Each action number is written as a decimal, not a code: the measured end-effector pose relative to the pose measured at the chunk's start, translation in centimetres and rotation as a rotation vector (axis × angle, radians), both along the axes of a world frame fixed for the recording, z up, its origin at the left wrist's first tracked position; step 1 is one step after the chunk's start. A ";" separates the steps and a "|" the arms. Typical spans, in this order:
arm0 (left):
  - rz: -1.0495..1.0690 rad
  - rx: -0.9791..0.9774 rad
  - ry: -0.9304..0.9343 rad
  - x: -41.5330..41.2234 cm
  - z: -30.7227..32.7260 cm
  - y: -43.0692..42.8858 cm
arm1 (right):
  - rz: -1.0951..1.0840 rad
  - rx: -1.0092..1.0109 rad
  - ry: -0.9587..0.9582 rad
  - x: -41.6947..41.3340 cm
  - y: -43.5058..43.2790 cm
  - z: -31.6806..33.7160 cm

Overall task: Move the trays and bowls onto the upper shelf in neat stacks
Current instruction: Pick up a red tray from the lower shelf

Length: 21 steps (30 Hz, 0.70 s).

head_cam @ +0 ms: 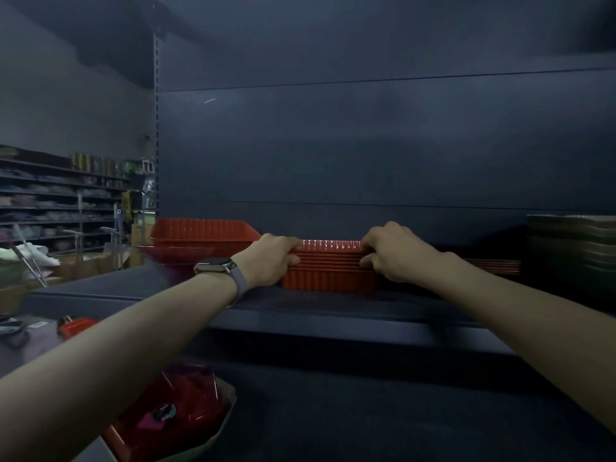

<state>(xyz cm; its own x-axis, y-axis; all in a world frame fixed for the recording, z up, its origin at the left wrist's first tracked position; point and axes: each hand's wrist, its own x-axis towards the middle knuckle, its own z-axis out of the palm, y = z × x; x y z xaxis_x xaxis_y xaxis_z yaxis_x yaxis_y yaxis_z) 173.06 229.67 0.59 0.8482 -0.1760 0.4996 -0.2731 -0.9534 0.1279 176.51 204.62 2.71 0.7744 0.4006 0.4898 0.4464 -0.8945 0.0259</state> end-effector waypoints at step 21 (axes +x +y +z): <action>0.023 -0.378 -0.370 -14.4 -6.3 4.0 | 0.593 0.313 -0.140 -13.2 9.8 -7.4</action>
